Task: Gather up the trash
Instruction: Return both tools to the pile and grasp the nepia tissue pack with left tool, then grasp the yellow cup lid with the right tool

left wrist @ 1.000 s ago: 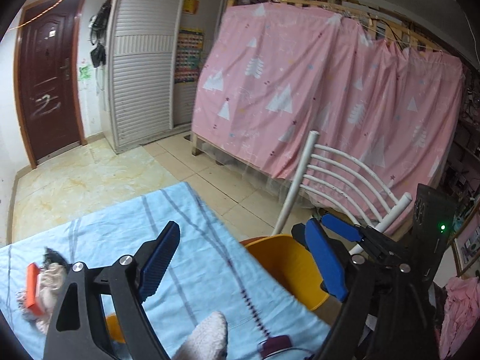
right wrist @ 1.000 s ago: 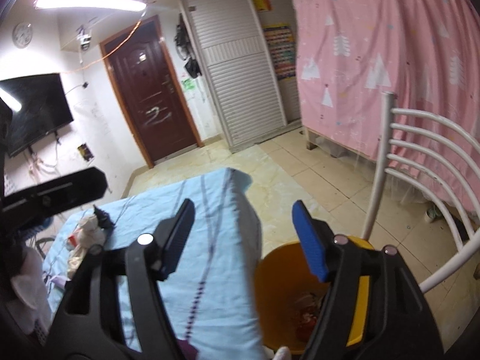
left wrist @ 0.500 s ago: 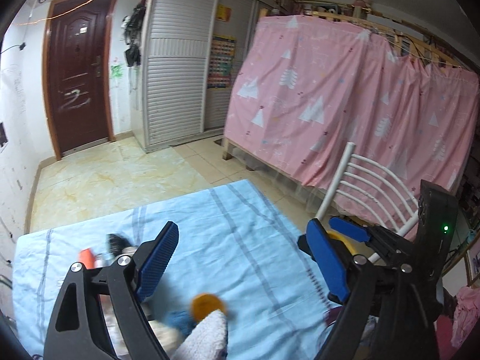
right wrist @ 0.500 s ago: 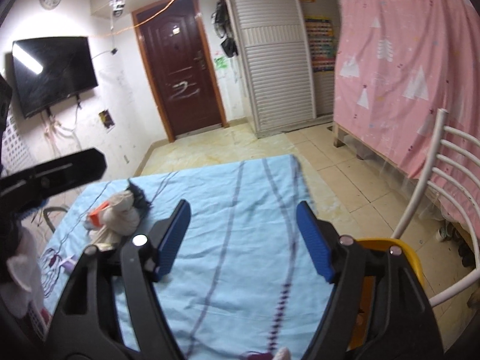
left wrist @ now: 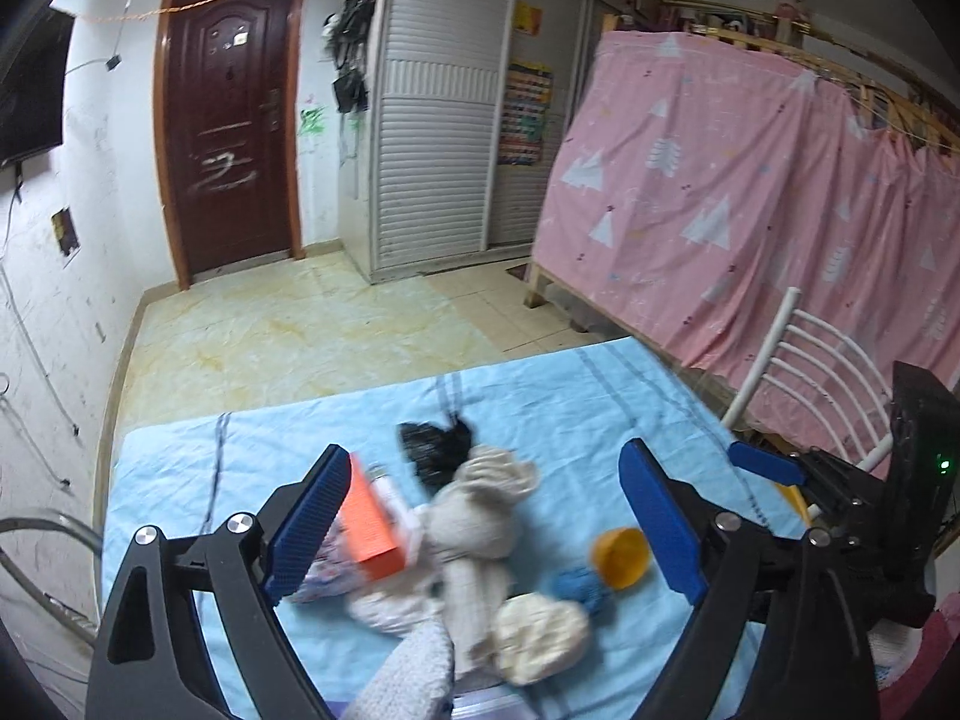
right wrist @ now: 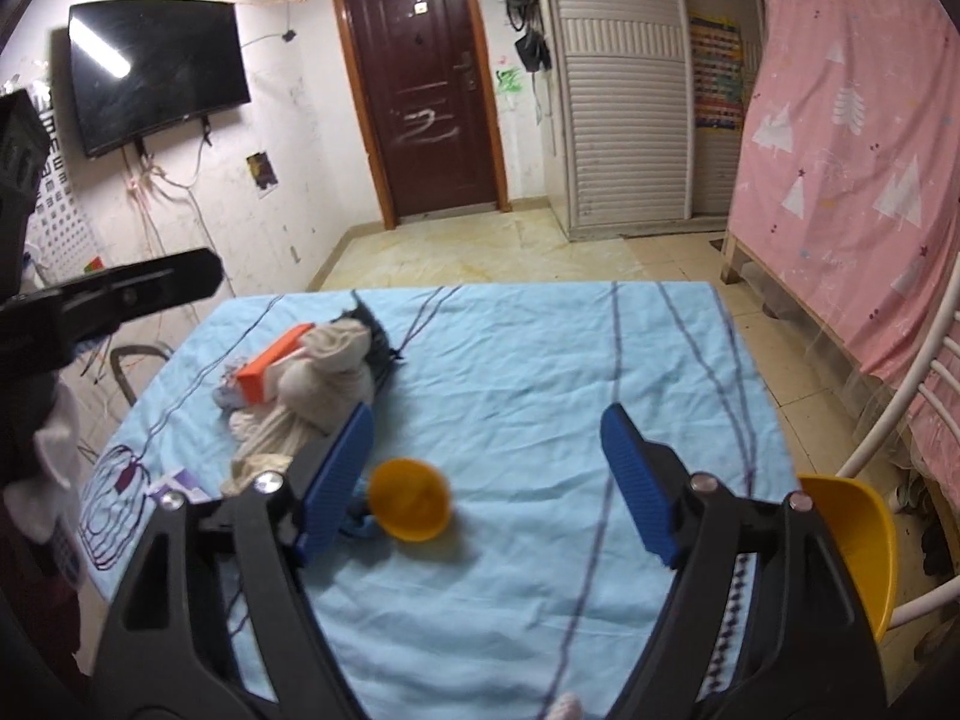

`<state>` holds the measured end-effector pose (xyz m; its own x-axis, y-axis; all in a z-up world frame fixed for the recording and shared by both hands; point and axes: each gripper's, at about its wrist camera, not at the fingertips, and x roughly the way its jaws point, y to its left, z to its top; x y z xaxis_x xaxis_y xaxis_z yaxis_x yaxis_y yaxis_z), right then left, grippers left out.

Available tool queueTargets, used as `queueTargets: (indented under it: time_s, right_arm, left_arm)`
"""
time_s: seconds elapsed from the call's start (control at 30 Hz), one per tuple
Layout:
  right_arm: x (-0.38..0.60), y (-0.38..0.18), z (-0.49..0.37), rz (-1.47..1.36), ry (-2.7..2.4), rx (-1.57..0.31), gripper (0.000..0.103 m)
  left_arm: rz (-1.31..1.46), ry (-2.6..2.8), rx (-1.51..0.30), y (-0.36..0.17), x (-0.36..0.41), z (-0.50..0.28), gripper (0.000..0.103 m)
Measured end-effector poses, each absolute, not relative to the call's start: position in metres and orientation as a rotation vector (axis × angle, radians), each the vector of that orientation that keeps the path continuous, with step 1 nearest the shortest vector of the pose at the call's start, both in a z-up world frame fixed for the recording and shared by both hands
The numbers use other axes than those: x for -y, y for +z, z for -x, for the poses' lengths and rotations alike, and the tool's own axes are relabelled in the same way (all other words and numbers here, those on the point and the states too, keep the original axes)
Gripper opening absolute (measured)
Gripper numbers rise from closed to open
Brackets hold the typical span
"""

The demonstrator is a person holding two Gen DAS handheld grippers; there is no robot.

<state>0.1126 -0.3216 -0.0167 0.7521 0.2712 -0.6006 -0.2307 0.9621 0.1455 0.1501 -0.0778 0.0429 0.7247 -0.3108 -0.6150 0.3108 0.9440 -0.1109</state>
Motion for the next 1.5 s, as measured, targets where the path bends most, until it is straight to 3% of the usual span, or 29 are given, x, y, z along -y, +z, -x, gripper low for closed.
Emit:
queueTargets:
  time_s: [0.4, 0.93, 1.07, 1.13, 1.27, 1.5]
  right_arm:
    - [0.29, -0.03, -0.12, -0.028, 0.29, -0.73, 0.076]
    - [0.271, -0.035, -0.128, 0.007, 0.273, -0.754, 0.076]
    - [0.271, -0.036, -0.128, 0.006, 0.269, -0.758, 0.076]
    - [0.272, -0.037, -0.129, 0.004, 0.266, -0.761, 0.076]
    - [0.275, -0.039, -0.129, -0.005, 0.263, -0.764, 0.076]
    - [0.275, -0.049, -0.13, -0.004, 0.279, -0.793, 0.076]
  left_arm:
    - [0.005, -0.265, -0.8, -0.006, 0.019, -0.168, 0.082]
    - [-0.023, -0.267, -0.895, -0.052, 0.004, -0.191, 0.081]
    - [-0.038, -0.273, -0.903, -0.06, 0.012, -0.198, 0.061]
    - [-0.06, -0.267, -0.895, -0.062, 0.016, -0.198, 0.057]
    - [-0.07, -0.249, -0.881, -0.061, 0.015, -0.197, 0.036]
    - [-0.036, -0.235, -0.842, -0.047, 0.008, -0.186, 0.032]
